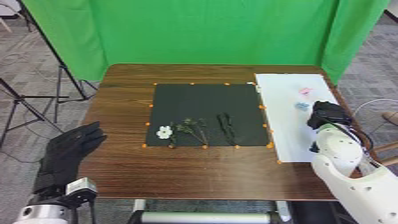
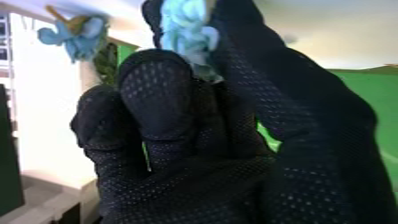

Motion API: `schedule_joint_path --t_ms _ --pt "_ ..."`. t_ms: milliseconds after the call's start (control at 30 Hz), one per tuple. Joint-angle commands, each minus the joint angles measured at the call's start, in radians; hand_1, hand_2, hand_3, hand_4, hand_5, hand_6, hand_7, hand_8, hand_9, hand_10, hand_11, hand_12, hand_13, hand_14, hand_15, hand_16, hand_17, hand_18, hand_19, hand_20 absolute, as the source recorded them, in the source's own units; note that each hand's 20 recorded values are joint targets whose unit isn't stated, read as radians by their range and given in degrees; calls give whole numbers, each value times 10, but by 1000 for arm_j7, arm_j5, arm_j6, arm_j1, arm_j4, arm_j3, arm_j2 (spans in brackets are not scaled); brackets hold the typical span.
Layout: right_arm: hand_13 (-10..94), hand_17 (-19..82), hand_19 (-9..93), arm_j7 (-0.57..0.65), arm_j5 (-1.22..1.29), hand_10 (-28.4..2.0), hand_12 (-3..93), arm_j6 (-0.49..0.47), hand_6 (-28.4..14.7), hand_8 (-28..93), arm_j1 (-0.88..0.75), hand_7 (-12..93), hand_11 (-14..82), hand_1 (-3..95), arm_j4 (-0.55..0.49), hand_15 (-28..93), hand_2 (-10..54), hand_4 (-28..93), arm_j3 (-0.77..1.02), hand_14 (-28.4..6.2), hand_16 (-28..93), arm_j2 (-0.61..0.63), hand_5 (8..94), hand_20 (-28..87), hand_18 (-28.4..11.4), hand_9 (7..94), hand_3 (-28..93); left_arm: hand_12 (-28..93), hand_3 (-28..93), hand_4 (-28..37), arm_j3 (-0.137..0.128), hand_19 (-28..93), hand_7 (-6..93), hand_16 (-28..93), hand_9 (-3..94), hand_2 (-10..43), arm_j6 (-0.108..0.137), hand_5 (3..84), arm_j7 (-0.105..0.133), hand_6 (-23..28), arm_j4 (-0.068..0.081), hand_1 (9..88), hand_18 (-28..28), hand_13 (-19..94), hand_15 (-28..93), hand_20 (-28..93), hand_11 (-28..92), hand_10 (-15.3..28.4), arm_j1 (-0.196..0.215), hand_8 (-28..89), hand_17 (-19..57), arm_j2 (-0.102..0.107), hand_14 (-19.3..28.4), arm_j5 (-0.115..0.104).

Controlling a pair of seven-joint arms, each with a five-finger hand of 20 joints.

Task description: Arrange flowers

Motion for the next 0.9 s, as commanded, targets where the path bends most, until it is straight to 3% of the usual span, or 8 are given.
schedule_joint_path --t_ms 33,233,300,400,533,800,900 --pt "808 557 932 12 -53 -79 331 97 -14 57 -10 335 116 590 27 660 -95 -283 -35 -44 248 25 720 321 -148 857 749 98 830 -132 -5 562 150 -112 403 57 -9 492 -7 149 -4 275 215 275 577 150 351 218 7 -88 -94 -8 279 6" --pt "832 573 932 -18 -62 -70 345 147 -11 68 23 334 113 596 -34 652 -95 -283 -72 -35 239 45 750 336 -146 888 759 97 832 -132 -17 562 149 -112 402 56 -8 492 -15 149 -10 276 215 275 577 150 351 219 16 -88 -94 -10 279 10" --pt "834 573 932 -42 -58 -69 348 146 -12 71 79 332 114 596 -40 652 -95 -283 -117 -35 240 31 752 338 -146 889 760 97 831 -132 -27 562 149 -112 403 56 2 492 -12 149 -15 276 215 276 577 150 351 219 28 -88 -94 -10 279 8" --pt "835 574 932 -69 -67 -66 357 149 -13 74 189 327 119 597 -32 663 -95 -283 -222 -34 246 15 754 345 -148 891 761 97 831 -132 -14 562 150 -112 402 56 5 492 -20 148 -10 277 214 276 578 150 351 219 6 -88 -94 -3 280 3" --pt "834 575 932 -115 -67 -64 361 156 -13 75 314 325 121 598 -49 671 -95 -283 -342 -34 251 -30 755 352 -148 893 762 98 831 -131 2 562 150 -112 402 56 -7 491 -29 148 -6 277 215 277 579 150 351 219 -18 -88 -94 7 280 13" --pt "835 576 932 -206 -71 -63 363 159 -13 77 489 324 122 596 -33 674 -95 -283 -531 -33 254 -194 755 364 -147 897 766 98 831 -131 -12 563 150 -113 402 56 -19 488 -37 148 -6 278 215 275 578 150 351 219 -27 -88 -95 18 279 20" --pt "835 575 932 -223 -65 -63 365 136 -13 77 495 323 122 596 25 675 -95 -283 -547 -33 255 -331 755 367 -147 896 767 98 831 -131 -18 563 150 -113 402 56 -20 488 -41 148 2 277 215 275 579 150 352 219 -42 -88 -94 20 280 19"
